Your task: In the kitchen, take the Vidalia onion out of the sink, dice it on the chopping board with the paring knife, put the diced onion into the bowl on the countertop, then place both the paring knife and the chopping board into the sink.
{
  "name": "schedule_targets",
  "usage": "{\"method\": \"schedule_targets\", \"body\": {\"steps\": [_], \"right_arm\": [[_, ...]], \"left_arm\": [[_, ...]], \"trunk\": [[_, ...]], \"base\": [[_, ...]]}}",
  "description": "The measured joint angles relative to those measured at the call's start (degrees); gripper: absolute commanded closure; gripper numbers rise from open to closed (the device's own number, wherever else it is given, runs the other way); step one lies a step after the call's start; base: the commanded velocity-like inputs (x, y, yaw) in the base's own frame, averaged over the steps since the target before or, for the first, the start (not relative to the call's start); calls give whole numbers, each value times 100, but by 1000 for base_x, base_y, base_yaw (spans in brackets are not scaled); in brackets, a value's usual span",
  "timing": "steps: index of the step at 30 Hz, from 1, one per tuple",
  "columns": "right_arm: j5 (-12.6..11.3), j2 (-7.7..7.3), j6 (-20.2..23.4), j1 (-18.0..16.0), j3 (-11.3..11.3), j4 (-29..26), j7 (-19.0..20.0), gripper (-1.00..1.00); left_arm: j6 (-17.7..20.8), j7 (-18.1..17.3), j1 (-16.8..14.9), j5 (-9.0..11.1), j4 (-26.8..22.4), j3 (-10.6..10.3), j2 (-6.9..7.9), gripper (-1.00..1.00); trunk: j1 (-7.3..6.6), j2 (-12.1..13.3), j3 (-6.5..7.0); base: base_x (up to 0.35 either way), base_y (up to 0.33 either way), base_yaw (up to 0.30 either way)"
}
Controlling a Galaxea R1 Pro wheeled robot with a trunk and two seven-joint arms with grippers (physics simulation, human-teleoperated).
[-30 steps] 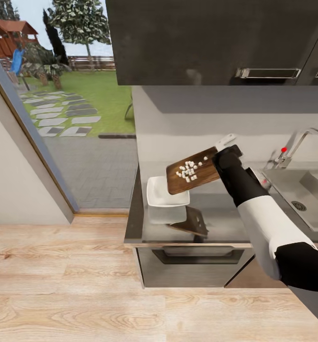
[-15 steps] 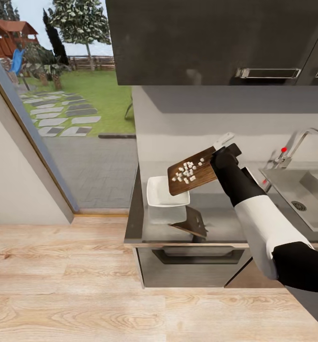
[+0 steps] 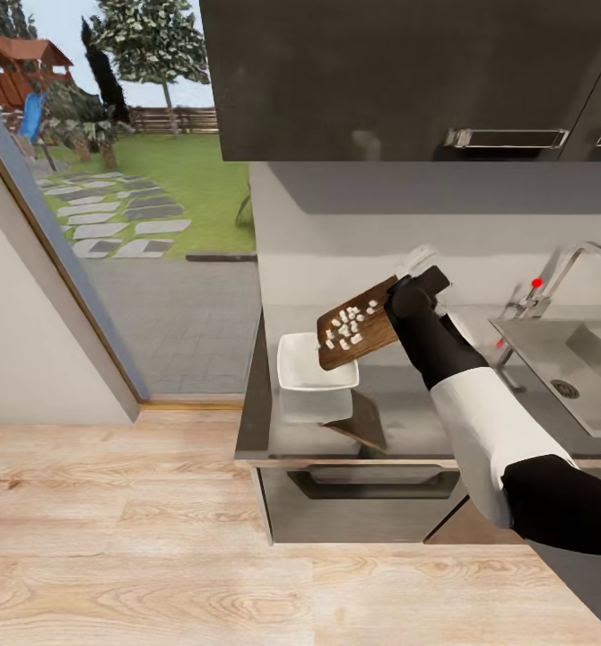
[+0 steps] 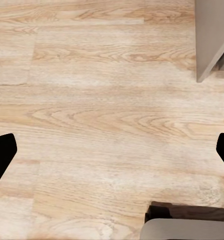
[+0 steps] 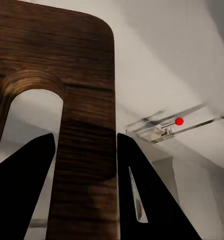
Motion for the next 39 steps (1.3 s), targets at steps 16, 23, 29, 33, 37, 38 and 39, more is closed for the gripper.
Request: {"method": "schedule_targets", "body": {"steps": [16,23,29,33,37,38,39], "right_arm": [[690,258,7,0,2,4,15,100],[1042,359,4,0,1,2,17,100],[1007,274,-18,-2,-167,-122,46,100],[778,-35,-52,-7,-1168,-388,418,100],[208,-919,-66,-10,-2006,-572,2346,100],[7,-1137,-44,-10,-2083,-568,2818,100],[-222,-1379,-7,-10,-2151,-555,3331,100]], "left_arm": [[0,0,0,0,-9,0,3,-100],[0,0,0,-1,-4,0,3,-100],[0,0,0,-1,-1,1,3,-100],[0,0,1,-2,-2,2,0,-100],[0,0,3,-1,-3,3,-4,-100],[0,0,3,-1,-3,2,-4,-100],[0,0,2,-1,-3,2,-6,-100]], "trunk": [[0,0,0],[0,0,0],[0,0,0],[0,0,0],[0,0,0],[0,0,0],[0,0,0]], "base": [[0,0,0],[0,0,0],[0,0,0],[0,0,0],[0,0,0],[0,0,0],[0,0,0]]}}
